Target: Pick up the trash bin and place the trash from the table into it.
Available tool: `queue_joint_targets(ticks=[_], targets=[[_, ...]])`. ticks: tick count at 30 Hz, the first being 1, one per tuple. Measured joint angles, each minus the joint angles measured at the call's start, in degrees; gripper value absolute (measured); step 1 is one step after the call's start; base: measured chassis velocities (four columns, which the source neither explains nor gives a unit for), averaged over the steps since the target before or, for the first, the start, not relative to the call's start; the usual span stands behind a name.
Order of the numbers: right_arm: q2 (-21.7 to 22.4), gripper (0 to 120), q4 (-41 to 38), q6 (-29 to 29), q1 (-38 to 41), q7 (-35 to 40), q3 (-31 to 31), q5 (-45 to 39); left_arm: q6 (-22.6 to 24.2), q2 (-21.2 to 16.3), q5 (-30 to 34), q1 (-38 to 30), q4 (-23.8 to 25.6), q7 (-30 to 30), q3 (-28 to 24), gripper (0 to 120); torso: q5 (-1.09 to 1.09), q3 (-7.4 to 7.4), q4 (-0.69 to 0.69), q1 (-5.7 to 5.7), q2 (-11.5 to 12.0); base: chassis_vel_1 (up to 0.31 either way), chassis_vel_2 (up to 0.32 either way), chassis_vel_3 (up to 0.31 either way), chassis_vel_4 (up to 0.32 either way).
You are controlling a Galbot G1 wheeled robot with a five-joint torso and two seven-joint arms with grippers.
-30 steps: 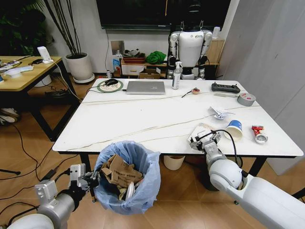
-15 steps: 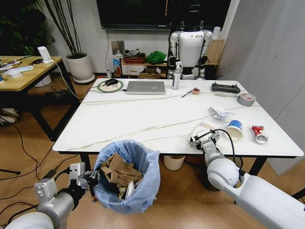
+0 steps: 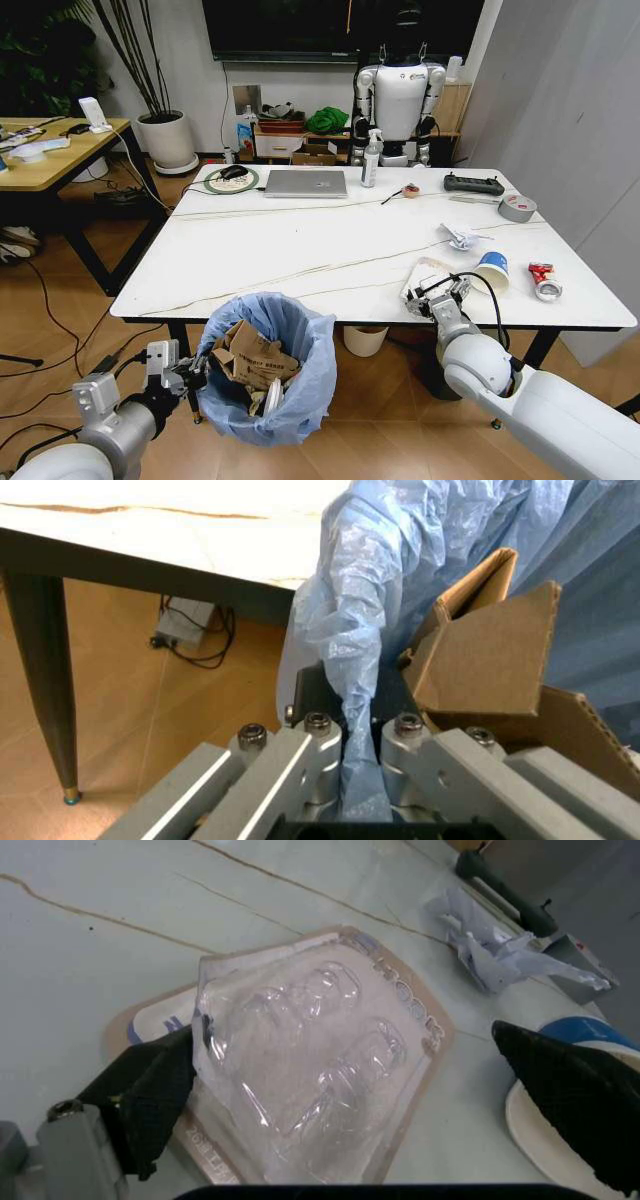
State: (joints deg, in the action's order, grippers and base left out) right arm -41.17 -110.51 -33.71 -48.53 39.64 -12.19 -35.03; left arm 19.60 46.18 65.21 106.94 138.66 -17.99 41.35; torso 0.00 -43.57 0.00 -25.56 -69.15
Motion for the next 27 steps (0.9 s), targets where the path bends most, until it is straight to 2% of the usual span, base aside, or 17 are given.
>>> queue_joint_targets(ticks=[4,8,11,14,15,21,24,27], targets=[[0.0,100,0.3,0.1,-0.4,-0.2,0.1,0.7,0.0,0.0,0.0,0.2,0.1,0.0,0.0,0,0.00,0.00,0.00,0.00,0.0,0.000,0.000,0.000,0.000],[0.2,91,0.5,1.2,-0.7,-1.9,0.4,1.6,0.0,-0.1,0.0,0.2,0.2,0.0,0.2,0,0.00,0.00,0.00,0.00,0.0,0.000,0.000,0.000,0.000],[0.2,77,0.5,1.4,-0.3,-2.1,0.5,1.6,0.0,-0.1,0.0,0.2,0.3,0.0,0.2,0,0.00,0.00,0.00,0.00,0.0,0.000,0.000,0.000,0.000],[0.2,67,0.6,1.3,-0.2,-2.1,0.5,1.6,0.0,-0.1,0.1,0.1,0.3,0.0,0.2,0,0.00,0.00,0.00,0.00,0.0,0.000,0.000,0.000,0.000],[0.2,67,0.6,1.3,-0.2,-2.1,0.5,1.6,0.0,-0.1,0.1,0.1,0.3,0.0,0.2,0,0.00,0.00,0.00,0.00,0.0,0.000,0.000,0.000,0.000],[0.2,40,0.6,0.9,0.3,-2.1,0.5,0.9,0.0,-0.2,0.3,-0.1,0.1,-0.1,0.2,0,0.00,0.00,0.00,0.00,0.0,0.000,0.000,0.000,0.000],[0.1,33,0.6,0.8,0.5,-2.1,0.5,0.6,0.0,-0.1,0.3,-0.2,0.1,-0.1,0.2,0,0.00,0.00,0.00,0.00,0.0,0.000,0.000,0.000,0.000],[-0.1,19,0.7,0.5,0.6,-2.1,0.4,0.4,0.0,-0.1,0.4,-0.2,-0.1,-0.1,0.2,0,0.00,0.00,0.00,0.00,0.0,0.000,0.000,0.000,0.000]])
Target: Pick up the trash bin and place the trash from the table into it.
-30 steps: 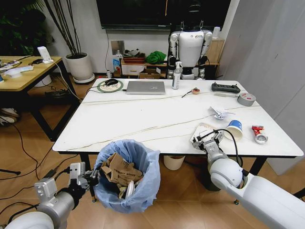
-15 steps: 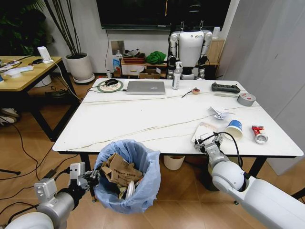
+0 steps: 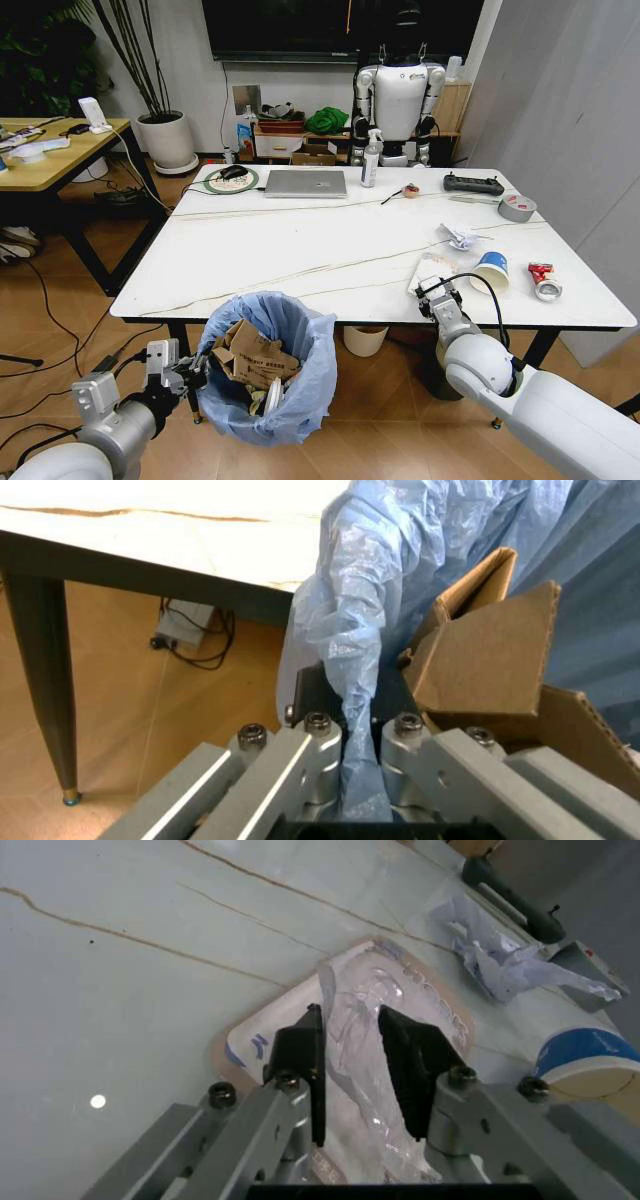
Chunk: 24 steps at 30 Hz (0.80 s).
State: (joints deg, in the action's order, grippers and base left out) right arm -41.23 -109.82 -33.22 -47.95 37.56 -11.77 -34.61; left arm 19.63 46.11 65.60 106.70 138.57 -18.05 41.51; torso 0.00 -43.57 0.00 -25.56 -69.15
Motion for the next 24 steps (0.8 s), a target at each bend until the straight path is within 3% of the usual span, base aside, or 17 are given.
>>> queue_joint_targets(ticks=[6,16,24], targets=[[0.1,1,0.0,-0.2,-0.2,0.0,0.1,-0.1,0.0,0.1,0.0,0.1,0.0,0.0,0.0,0,0.00,0.00,0.00,0.00,0.0,0.000,0.000,0.000,0.000],[0.1,0,-0.3,0.2,-0.7,-0.3,0.7,-0.2,0.0,0.2,0.0,-0.1,0.1,0.0,-0.3,0,0.00,0.00,0.00,0.00,0.0,0.000,0.000,0.000,0.000],[1.0,0,-1.9,3.9,1.1,-3.4,1.9,-1.6,0.0,0.2,-0.1,-0.3,-0.5,0.0,-0.8,0,0.00,0.00,-0.01,0.00,0.0,0.000,0.000,0.000,0.000]])
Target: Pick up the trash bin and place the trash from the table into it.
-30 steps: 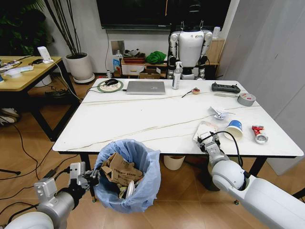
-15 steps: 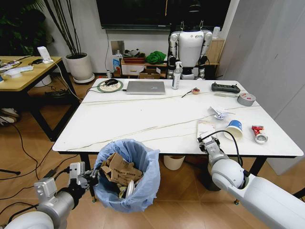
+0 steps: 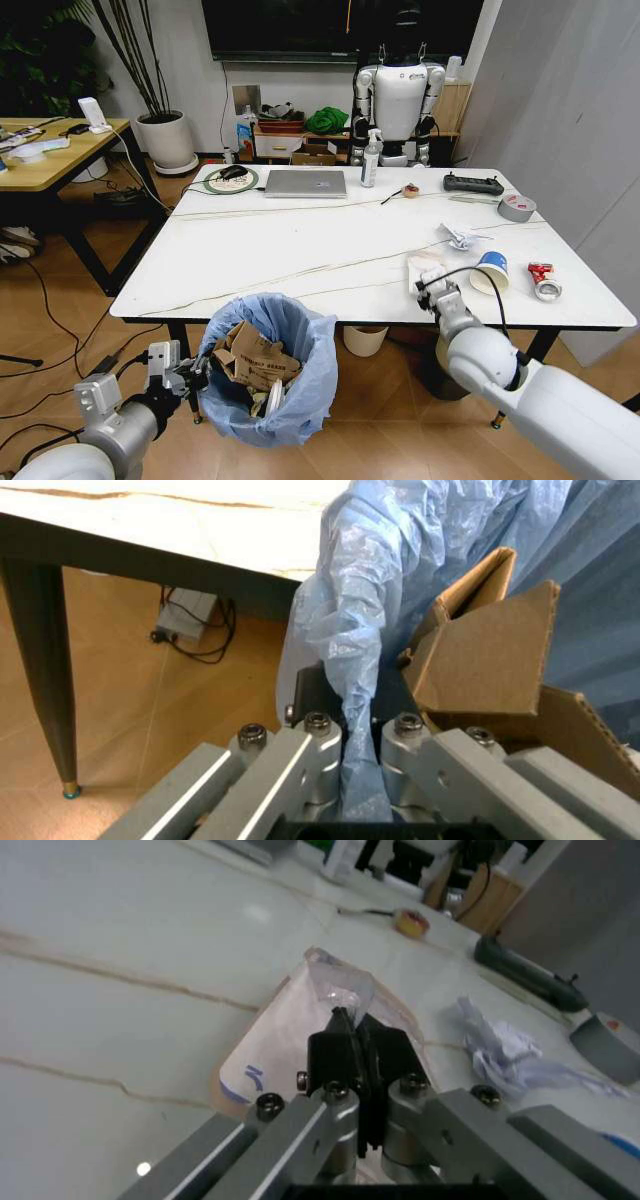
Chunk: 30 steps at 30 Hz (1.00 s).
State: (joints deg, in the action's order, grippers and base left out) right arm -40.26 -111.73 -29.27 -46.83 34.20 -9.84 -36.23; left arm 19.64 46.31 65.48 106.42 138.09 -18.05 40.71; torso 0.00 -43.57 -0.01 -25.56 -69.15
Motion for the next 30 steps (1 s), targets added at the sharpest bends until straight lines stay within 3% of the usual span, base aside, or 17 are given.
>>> queue_joint_targets(ticks=[8,11,13,15,16,20,30], targets=[[1.8,0,-4.5,5.7,4.1,-4.7,0.3,-3.6,-0.2,-0.3,0.2,0.0,-0.3,0.0,0.0,0,0.00,0.00,0.01,0.00,0.0,0.000,0.000,0.000,0.000],[3.2,0,-7.5,13.1,4.8,-10.3,0.8,-7.2,-0.2,-0.1,0.2,-0.1,-0.2,0.0,-0.2,0,0.00,0.00,0.00,0.00,0.0,0.000,0.000,0.000,0.000],[5.2,0,-9.5,19.9,4.9,-18.0,0.9,-8.9,-0.2,-0.1,0.2,0.0,-0.2,0.0,-0.3,0,0.00,0.00,0.01,0.00,0.0,0.000,0.000,0.000,0.000],[5.9,0,-9.9,21.9,4.9,-20.7,0.9,-9.4,-0.2,-0.1,0.2,0.1,-0.2,0.0,-0.3,0,0.00,0.00,0.01,0.00,0.0,0.000,0.000,0.000,0.000],[7.5,0,-10.7,25.9,4.7,-27.4,1.0,-11.0,-0.2,-0.1,0.2,0.2,-0.2,0.0,-0.3,0,0.00,0.00,0.00,0.00,0.0,0.000,0.000,0.000,0.000],[11.0,0,-13.6,35.1,4.7,-42.1,0.2,-14.7,-0.2,-0.3,0.2,0.3,0.0,0.0,-0.1,0,0.00,0.00,0.01,0.00,0.0,0.000,0.000,0.000,0.000],[14.2,0,-20.2,39.1,6.6,-51.2,-3.5,-20.1,-0.2,-0.2,0.2,0.2,0.3,0.0,-0.1,0,0.00,0.00,0.01,0.00,0.0,0.000,0.000,0.000,0.000]])
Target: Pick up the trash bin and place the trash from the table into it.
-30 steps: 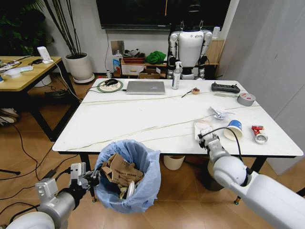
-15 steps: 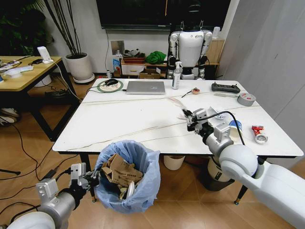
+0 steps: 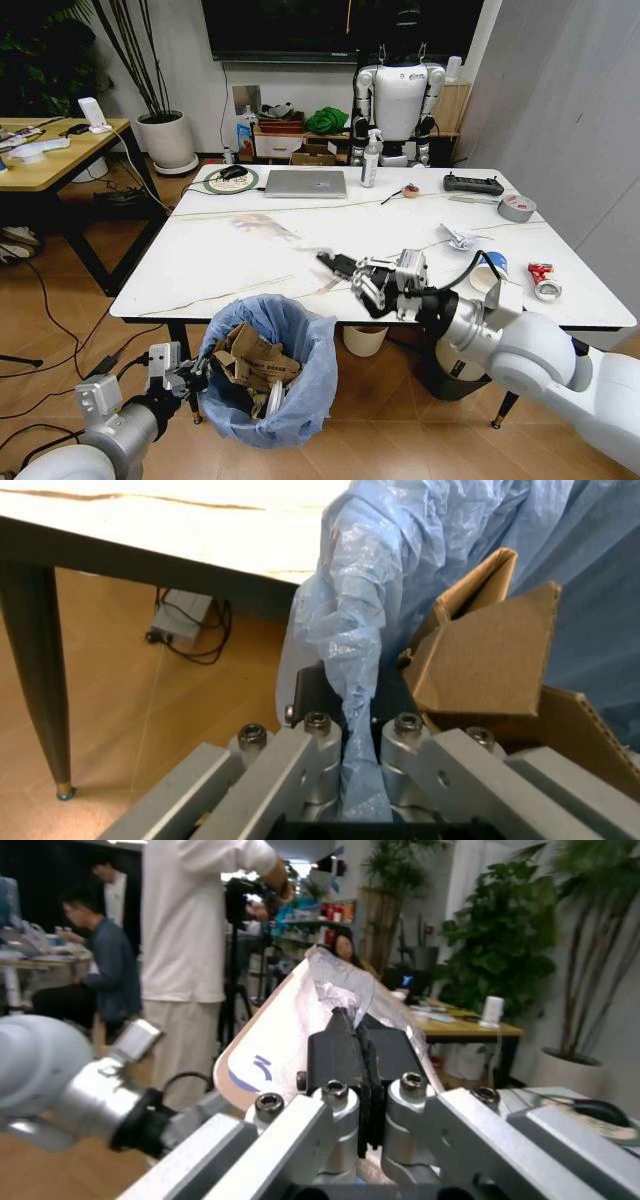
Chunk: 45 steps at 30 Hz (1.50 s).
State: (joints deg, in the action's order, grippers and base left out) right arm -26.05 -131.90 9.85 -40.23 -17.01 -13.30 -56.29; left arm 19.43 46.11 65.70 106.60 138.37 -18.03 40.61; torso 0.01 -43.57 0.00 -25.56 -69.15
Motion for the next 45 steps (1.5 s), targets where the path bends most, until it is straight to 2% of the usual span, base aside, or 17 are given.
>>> queue_joint_targets(ticks=[4,9,15,27,45], targets=[[-0.1,0,-0.8,0.4,0.5,-0.4,-3.0,-0.4,0.0,0.0,0.3,-0.1,0.2,0.0,0.2,0,0.00,0.00,-0.01,0.00,0.0,0.000,0.000,0.000,0.000],[-2.3,0,0.6,0.3,3.5,-0.4,-10.8,-0.4,0.0,-0.2,1.0,-0.3,0.5,-0.1,0.8,0,0.00,0.00,0.00,0.00,0.0,0.000,0.000,0.000,0.000],[-4.8,0,3.1,-0.1,4.7,0.5,-14.4,0.2,0.0,0.1,1.0,-0.2,0.7,-0.2,0.9,0,0.00,0.00,0.00,0.00,0.0,0.000,0.000,0.000,0.000],[-6.8,0,7.8,0.6,0.7,0.6,-13.7,4.0,0.0,0.3,1.1,0.3,0.9,-0.3,1.0,0,0.00,0.00,0.00,0.00,0.0,0.000,0.000,0.000,0.000],[-5.6,1,8.1,2.1,-6.3,-0.3,-9.6,8.7,0.2,0.0,1.0,0.5,1.1,-0.6,1.4,0,0.00,0.00,0.00,0.00,0.0,0.000,0.000,0.000,0.000]])
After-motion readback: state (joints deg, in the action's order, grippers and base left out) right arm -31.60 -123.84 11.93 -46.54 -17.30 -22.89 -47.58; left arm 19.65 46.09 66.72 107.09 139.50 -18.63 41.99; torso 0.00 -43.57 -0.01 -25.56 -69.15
